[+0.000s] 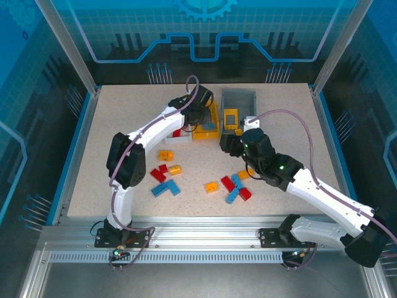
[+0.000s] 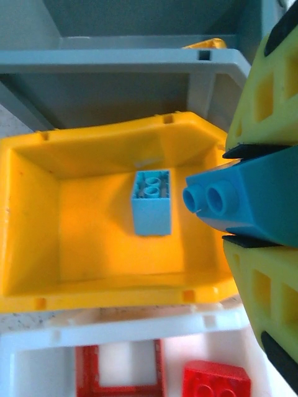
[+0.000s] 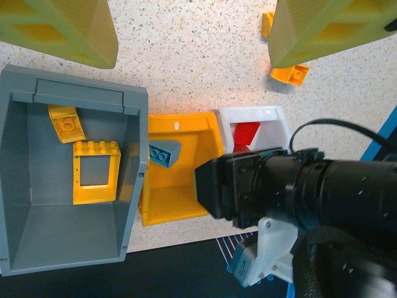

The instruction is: Sort the legos into containers by color

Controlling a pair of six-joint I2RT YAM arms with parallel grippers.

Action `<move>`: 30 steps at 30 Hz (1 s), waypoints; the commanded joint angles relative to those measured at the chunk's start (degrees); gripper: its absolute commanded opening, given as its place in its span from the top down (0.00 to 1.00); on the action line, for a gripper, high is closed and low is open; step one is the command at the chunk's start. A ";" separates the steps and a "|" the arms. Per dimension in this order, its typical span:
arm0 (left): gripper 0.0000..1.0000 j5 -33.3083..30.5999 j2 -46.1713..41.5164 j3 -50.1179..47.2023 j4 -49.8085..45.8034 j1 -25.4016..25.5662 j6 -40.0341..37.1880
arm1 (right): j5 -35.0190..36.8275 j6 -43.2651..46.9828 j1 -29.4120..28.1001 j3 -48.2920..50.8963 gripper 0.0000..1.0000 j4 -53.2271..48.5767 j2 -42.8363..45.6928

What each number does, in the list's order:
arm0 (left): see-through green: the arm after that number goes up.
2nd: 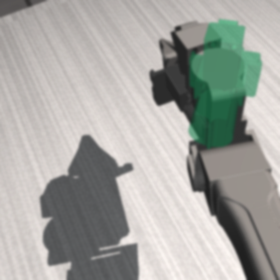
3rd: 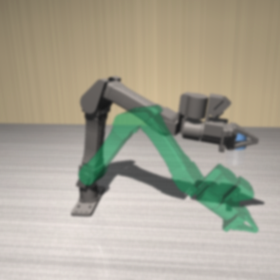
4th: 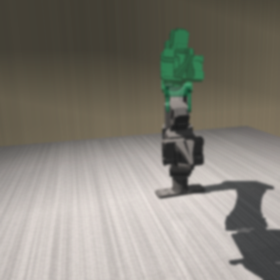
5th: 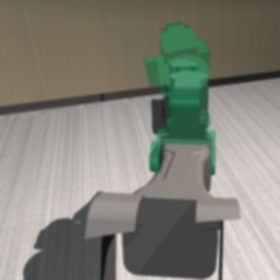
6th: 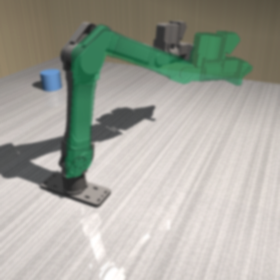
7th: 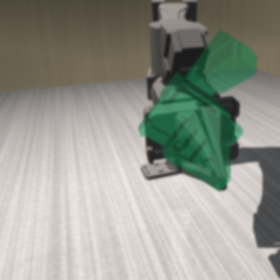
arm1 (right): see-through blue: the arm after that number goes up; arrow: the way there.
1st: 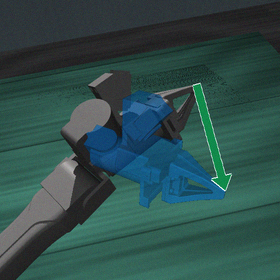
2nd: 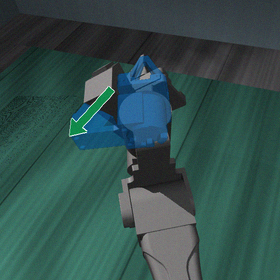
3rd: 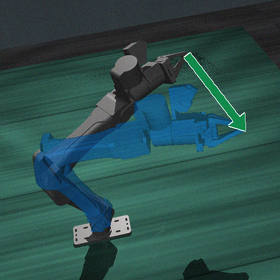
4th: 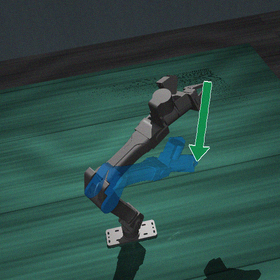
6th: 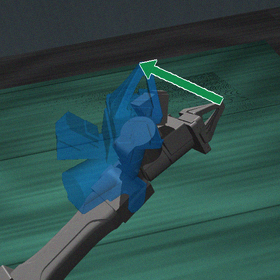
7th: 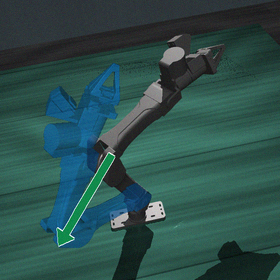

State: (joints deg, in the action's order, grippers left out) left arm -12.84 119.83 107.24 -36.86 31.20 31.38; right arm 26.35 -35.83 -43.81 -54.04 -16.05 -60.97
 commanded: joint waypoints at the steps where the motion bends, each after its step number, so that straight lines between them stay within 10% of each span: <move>1: 0.62 -0.76 5.85 6.13 -4.57 -0.62 -0.64 | -0.82 -0.73 1.01 0.16 0.34 -0.72 0.06; 17: 0.44 1.61 11.52 14.00 -8.87 -0.76 -0.30 | -0.24 -2.17 2.49 0.87 0.31 -4.27 1.02; 30: 0.36 2.89 -10.16 -0.79 1.61 4.24 2.38 | -4.12 -32.18 12.91 4.49 0.24 -23.51 -7.98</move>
State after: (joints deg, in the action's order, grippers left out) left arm -11.05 117.93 112.01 -39.77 33.74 32.25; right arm 26.30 -57.74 -33.28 -51.68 -34.46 -66.13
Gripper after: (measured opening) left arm 0.636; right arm 0.752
